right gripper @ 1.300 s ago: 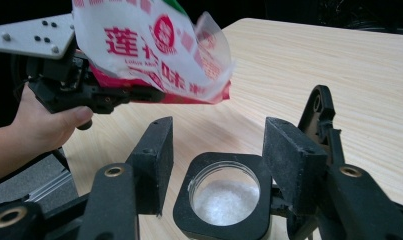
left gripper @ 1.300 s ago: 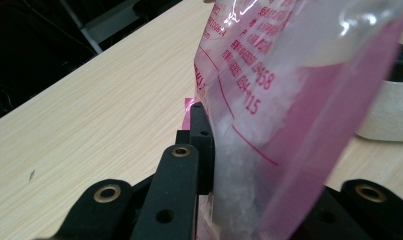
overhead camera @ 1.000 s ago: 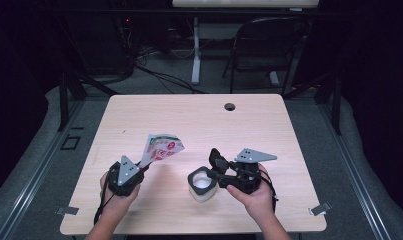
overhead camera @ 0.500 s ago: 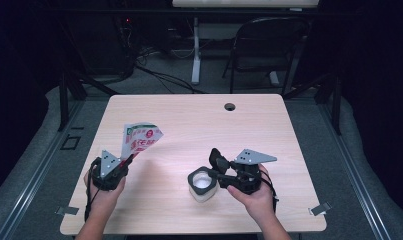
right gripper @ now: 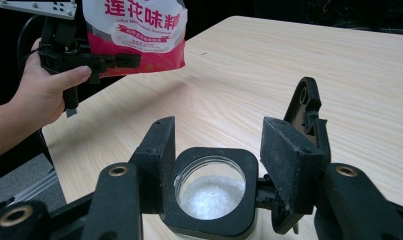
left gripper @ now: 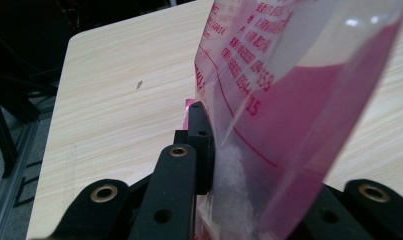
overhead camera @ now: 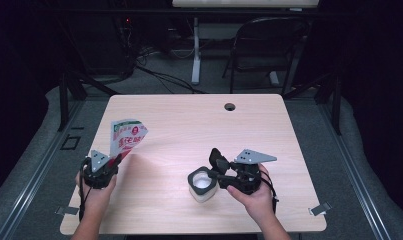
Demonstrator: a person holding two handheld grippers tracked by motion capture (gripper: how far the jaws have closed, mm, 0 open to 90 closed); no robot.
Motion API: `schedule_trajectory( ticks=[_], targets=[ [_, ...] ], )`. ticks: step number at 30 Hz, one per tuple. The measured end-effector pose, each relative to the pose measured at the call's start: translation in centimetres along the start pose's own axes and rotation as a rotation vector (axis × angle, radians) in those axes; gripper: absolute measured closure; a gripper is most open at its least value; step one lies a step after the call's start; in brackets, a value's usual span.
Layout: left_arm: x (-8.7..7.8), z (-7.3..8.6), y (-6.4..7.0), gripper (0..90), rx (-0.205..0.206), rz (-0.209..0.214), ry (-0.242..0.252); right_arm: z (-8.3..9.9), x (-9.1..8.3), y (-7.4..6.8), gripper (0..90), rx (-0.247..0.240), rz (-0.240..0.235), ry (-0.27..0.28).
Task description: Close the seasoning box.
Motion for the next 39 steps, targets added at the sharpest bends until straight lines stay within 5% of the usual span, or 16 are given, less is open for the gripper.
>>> schedule_trajectory(
  ticks=[19, 30, 39],
  targets=[
    [1.9, 2.0, -0.3, 78.9, -0.048, 0.009, -0.14, 0.1, 0.1, 0.2, 49.5, 0.011, -0.01, -0.009],
    [1.9, 2.1, -0.1, 70.0, -0.078, 0.042, -0.126, 0.1, 0.1, 0.2, 49.0, 0.015, -0.013, -0.009],
    [1.3, 1.3, 0.3, 43.5, -0.08, 0.046, -0.059, -0.1, 0.0, 0.0, 48.6, 0.016, -0.016, 0.004]
  ],
)
Point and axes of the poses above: each handheld gripper's, and its own axes: x roughly forward along the jaws, z roughly out of its underside, y roughly to its right, the point moved 5 cm from there along x, roughly forward along the jaws, and after that the axes turned 4 degrees about -z, right-handed, at the moved point
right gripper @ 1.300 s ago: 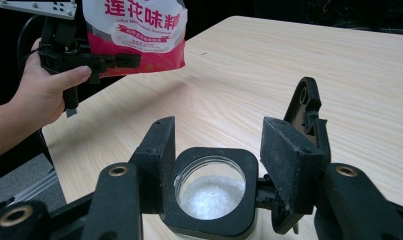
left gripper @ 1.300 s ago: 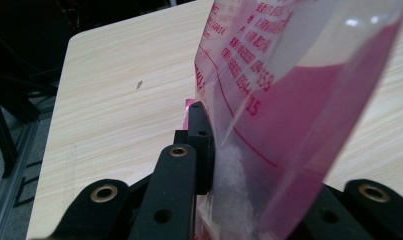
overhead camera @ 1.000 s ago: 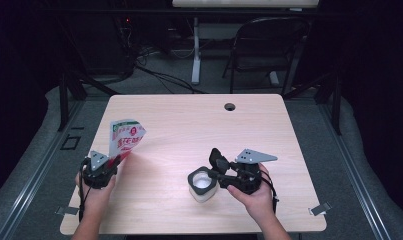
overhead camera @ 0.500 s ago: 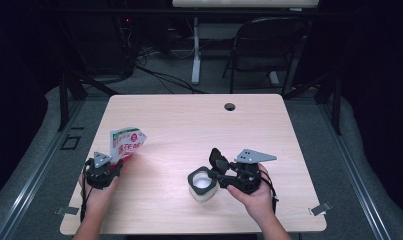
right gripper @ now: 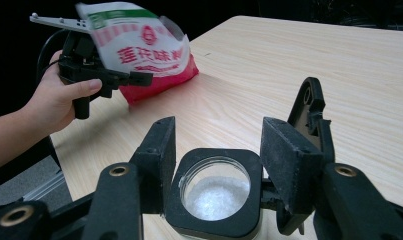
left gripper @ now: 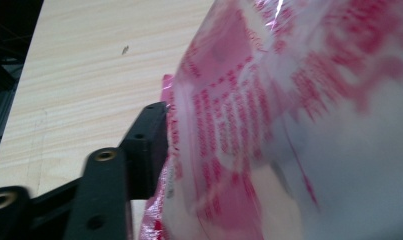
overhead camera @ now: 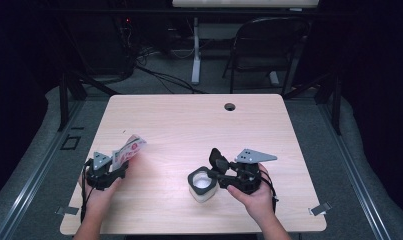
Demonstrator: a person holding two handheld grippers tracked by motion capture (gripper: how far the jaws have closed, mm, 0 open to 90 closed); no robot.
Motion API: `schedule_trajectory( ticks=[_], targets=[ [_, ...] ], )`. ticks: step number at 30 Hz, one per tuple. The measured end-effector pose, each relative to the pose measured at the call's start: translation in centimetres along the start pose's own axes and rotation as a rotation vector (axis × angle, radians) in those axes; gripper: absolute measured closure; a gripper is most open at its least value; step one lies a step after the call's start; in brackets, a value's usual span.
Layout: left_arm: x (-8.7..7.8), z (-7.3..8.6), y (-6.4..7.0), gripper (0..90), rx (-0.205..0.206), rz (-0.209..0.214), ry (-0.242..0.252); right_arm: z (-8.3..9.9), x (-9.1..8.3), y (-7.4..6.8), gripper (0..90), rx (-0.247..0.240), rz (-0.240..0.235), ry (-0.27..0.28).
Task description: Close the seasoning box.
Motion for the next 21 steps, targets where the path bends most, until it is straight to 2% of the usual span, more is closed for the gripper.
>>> schedule_trajectory(
  ticks=[3, 10, 15, 21],
  targets=[
    [-0.3, -0.2, 0.3, 38.6, -0.009, 0.017, 0.021, -0.1, 0.0, -0.2, 48.6, -0.006, -0.003, 0.0],
    [-1.0, -0.8, 0.8, 38.5, -0.039, 0.086, 0.054, -0.3, -0.2, -0.3, 48.5, -0.007, -0.003, 0.012],
    [-1.5, -1.5, 1.8, 35.5, -0.023, 0.115, 0.064, -0.3, -0.2, -0.3, 48.4, -0.007, 0.0, 0.009],
    [-1.8, -2.1, 4.0, 29.8, 0.02, 0.177, 0.04, -0.4, -0.3, -0.2, 48.7, -0.007, 0.002, 0.004]
  ],
)
Point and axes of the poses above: each handheld gripper's, and its own axes: x roughly forward along the jaws, z roughly out of its underside, y roughly to its right, the point moved 5 cm from there along x, roughly forward along the jaws, and after that the axes turned 4 degrees about -z, right-handed, at the moved point
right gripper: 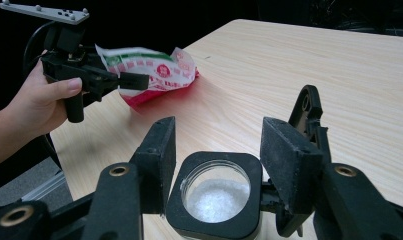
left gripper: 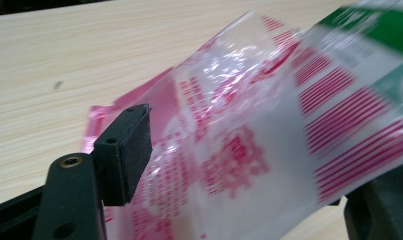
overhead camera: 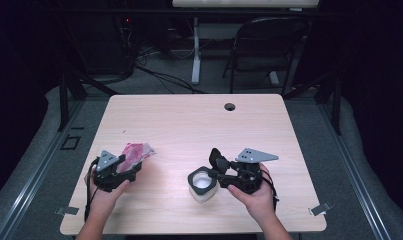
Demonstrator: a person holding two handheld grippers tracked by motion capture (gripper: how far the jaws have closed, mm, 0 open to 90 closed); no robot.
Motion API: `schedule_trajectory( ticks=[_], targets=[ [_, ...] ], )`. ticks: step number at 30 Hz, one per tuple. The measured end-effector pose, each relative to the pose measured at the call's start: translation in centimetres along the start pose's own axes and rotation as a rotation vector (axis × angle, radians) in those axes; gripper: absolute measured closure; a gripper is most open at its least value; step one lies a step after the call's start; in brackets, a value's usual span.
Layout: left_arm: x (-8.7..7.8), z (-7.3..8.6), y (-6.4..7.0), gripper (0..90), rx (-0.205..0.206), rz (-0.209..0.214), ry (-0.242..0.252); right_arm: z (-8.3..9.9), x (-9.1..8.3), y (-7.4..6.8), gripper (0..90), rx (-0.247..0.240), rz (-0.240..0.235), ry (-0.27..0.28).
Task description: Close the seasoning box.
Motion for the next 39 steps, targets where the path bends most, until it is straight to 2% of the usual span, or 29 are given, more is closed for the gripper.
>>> schedule_trajectory(
  ticks=[4, 13, 15, 23, 29, 39],
  targets=[
    [0.4, 0.1, 1.7, 28.1, 0.032, 0.049, -0.031, 0.0, -0.1, 0.1, 48.9, 0.004, 0.005, 0.003],
    [1.0, 0.3, 5.0, 27.2, 0.121, 0.102, -0.061, -0.2, -0.5, 0.3, 50.6, 0.012, 0.01, 0.012],
    [1.1, 0.4, 5.5, 27.1, 0.13, 0.111, -0.062, -0.2, -0.6, 0.5, 51.3, 0.017, 0.021, 0.015],
    [1.2, 0.5, 6.7, 27.0, 0.158, 0.129, -0.068, -0.3, -1.0, 0.9, 55.9, 0.028, 0.041, 0.022],
    [1.1, 0.4, 7.3, 27.0, 0.17, 0.139, -0.066, -0.9, -1.9, 0.9, 63.3, 0.025, 0.064, 0.06],
    [1.2, 0.4, 8.1, 27.0, 0.18, 0.156, -0.07, -0.7, -2.8, 2.4, 74.1, 0.048, 0.118, 0.055]
  ],
)
Point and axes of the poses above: each handheld gripper's, and its own axes: x roughly forward along the jaws, z roughly out of its underside, y roughly to its right, the point moved 5 cm from there along x, roughly forward along the jaws, and after that the axes turned 4 degrees about -z, right-handed, at the moved point
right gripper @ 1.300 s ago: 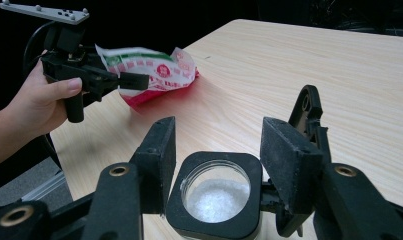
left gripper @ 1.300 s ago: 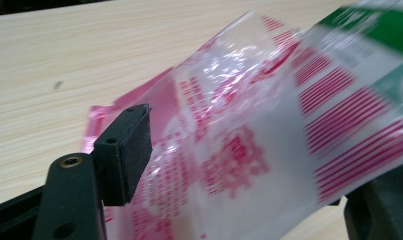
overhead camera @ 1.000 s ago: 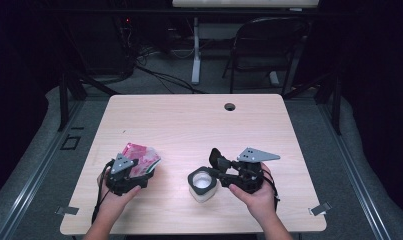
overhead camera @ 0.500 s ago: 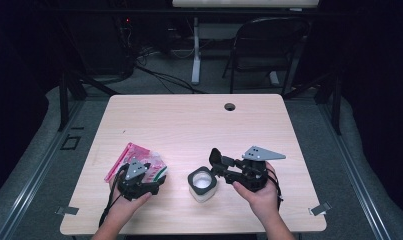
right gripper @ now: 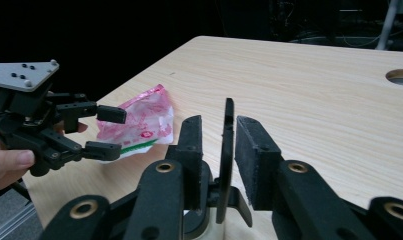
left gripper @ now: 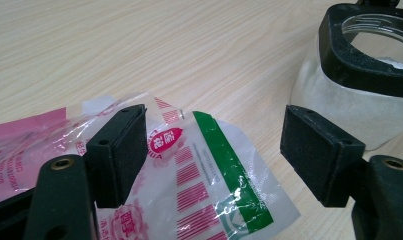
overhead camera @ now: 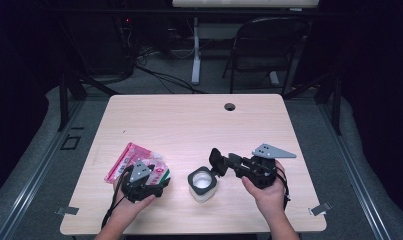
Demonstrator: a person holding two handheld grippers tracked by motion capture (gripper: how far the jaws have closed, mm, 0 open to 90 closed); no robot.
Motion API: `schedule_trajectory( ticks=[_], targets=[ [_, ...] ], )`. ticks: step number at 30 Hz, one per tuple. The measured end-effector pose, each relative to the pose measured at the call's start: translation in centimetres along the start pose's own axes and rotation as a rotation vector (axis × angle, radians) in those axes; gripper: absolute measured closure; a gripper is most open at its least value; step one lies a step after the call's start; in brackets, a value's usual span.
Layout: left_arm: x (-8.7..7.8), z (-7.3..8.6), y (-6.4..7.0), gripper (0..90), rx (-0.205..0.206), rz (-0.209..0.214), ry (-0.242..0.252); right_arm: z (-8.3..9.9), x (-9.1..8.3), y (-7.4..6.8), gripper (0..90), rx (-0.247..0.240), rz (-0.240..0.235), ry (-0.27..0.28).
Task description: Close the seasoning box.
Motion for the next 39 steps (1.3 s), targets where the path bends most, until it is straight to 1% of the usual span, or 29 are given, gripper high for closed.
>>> schedule_trajectory(
  ticks=[1, 4, 9, 15, 18, 27, 30, 32, 35, 39],
  targets=[
    [0.0, 0.0, 0.0, 27.0, 0.003, 0.001, -0.003, 0.0, 0.0, 0.1, 74.9, 0.007, 0.006, 0.004],
    [0.0, 0.1, 0.0, 27.1, 0.005, -0.001, -0.008, 0.1, 0.0, 0.4, 76.7, 0.005, 0.019, 0.0],
    [0.1, 0.1, 0.1, 27.3, -0.003, 0.002, -0.011, 0.1, -0.2, 0.6, 81.9, 0.006, 0.034, 0.0],
    [0.1, 0.1, 0.0, 27.3, -0.002, 0.0, -0.013, 0.3, -0.2, 1.2, 85.8, 0.011, 0.055, -0.009],
    [0.1, 0.2, -0.1, 27.5, -0.006, -0.001, -0.016, 0.4, -0.3, 1.4, 87.6, 0.012, 0.058, -0.014],
    [0.1, 0.2, -0.2, 27.6, -0.007, -0.002, -0.016, 0.5, -0.3, 1.6, 89.1, 0.013, 0.064, -0.021],
    [0.1, 0.2, -0.2, 27.6, -0.01, -0.003, -0.015, 0.5, -0.2, 1.6, 89.4, 0.024, 0.059, -0.017],
    [0.2, 0.2, -0.2, 27.6, -0.008, -0.004, -0.016, 0.6, -0.3, 1.7, 89.4, 0.021, 0.061, -0.027],
    [0.2, 0.3, -0.2, 27.6, -0.009, -0.006, -0.017, 0.7, -0.2, 1.8, 89.6, 0.029, 0.062, -0.023],
    [0.2, 0.3, -0.3, 27.7, -0.007, -0.009, -0.018, 0.8, -0.1, 2.0, 89.6, 0.033, 0.06, -0.034]
  ],
)
Point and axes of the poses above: each handheld gripper's, and its own axes: x roughly forward along the jaws, z roughly out of its underside, y roughly to its right, the point moved 5 cm from there along x, roughly forward along the jaws, and after that the axes turned 4 degrees about -z, right-handed, at the moved point
